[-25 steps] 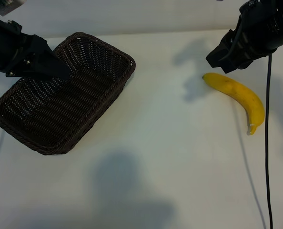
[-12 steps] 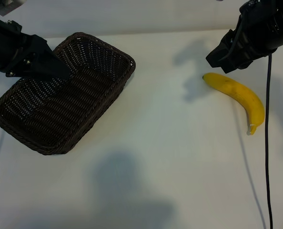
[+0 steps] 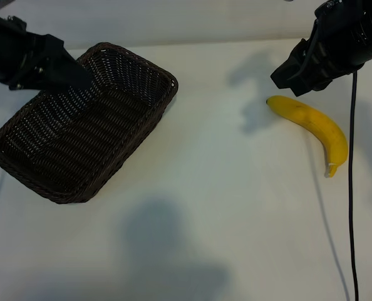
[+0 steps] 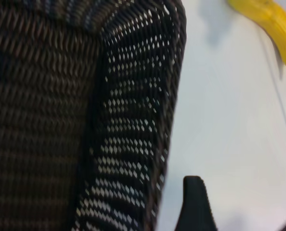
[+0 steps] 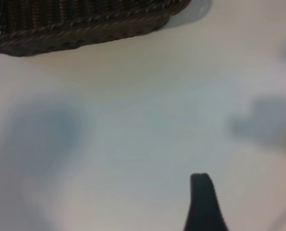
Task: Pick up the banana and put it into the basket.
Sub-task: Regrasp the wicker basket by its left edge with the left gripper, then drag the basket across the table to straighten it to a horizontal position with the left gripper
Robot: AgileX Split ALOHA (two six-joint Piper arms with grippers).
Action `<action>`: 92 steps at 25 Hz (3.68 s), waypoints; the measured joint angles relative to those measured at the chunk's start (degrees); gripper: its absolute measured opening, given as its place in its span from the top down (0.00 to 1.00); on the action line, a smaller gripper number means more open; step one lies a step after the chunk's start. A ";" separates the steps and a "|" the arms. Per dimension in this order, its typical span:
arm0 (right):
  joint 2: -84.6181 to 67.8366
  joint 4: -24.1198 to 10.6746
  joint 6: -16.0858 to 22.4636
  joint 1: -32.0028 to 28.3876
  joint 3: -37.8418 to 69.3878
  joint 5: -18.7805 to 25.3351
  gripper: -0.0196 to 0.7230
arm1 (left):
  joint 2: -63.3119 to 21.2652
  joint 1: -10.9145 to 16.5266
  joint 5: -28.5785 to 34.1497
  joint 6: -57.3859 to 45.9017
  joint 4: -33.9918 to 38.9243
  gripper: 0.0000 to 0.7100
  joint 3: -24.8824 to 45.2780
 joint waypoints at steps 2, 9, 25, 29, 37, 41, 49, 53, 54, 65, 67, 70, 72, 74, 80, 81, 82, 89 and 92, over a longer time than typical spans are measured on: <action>0.00 0.00 0.00 0.00 0.00 0.00 0.34 | -1.03 0.37 3.89 -2.93 1.90 0.25 0.00; 0.00 0.00 0.00 0.00 0.00 0.00 0.34 | -15.24 4.60 3.76 -15.50 14.19 0.26 5.60; 0.00 0.00 0.00 0.00 0.00 -0.11 0.34 | -22.23 22.55 -23.79 -29.77 17.25 0.26 35.17; 0.00 0.00 0.00 0.00 0.00 -0.11 0.34 | -16.20 22.55 -26.70 -26.28 9.82 0.26 35.36; 0.00 0.00 0.00 0.00 0.00 -0.11 0.34 | -6.59 22.55 -30.08 -13.61 -5.93 0.26 35.43; 0.00 0.00 0.00 0.00 0.00 -0.11 0.34 | -2.12 22.55 -31.82 -11.71 -8.72 0.26 35.43; 0.00 0.22 0.00 0.00 0.00 -0.16 0.34 | 6.62 22.55 -35.62 -3.74 -16.29 0.36 34.79; 0.00 0.95 0.00 0.00 0.00 -0.16 0.34 | 7.68 22.02 -33.44 2.60 -18.11 0.55 32.67; 0.00 1.16 0.00 0.00 0.00 -0.16 0.34 | 7.70 21.95 -32.25 3.38 -18.11 0.55 31.75; 0.00 1.29 0.00 0.00 0.00 -0.16 0.34 | 9.08 12.58 -10.85 -15.46 8.12 0.55 6.68; 0.00 1.29 0.00 0.00 0.00 -0.16 0.34 | 10.98 9.32 -7.41 -17.64 13.04 0.55 0.12; 0.00 1.31 0.00 0.00 0.00 -0.16 0.34 | 15.01 4.67 -2.70 -19.12 15.52 0.55 -9.65; 0.00 1.31 0.00 0.00 0.00 -0.16 0.34 | 18.42 1.64 -0.20 -19.60 15.72 0.55 -15.60; 0.00 1.31 0.00 0.00 0.00 -0.16 0.34 | 21.65 -0.87 1.50 -19.93 16.23 0.55 -20.91; 0.00 1.31 0.00 0.00 0.00 -0.16 0.34 | 30.31 -5.39 2.48 -18.77 16.73 0.55 -26.13; 0.00 1.31 0.00 0.00 0.00 -0.16 0.34 | 31.41 -5.59 2.22 -18.41 16.85 0.55 -26.13; 0.00 1.31 0.00 0.00 0.00 -0.16 0.34 | 32.26 -5.64 1.91 -17.91 16.84 0.55 -26.13; 0.00 1.31 0.00 0.00 0.00 -0.21 0.34 | 34.59 -5.64 0.22 -15.84 15.23 0.56 -26.13; 0.00 1.31 0.00 0.00 0.00 -0.66 0.34 | 34.71 -5.64 -0.28 -15.92 15.11 0.56 -26.13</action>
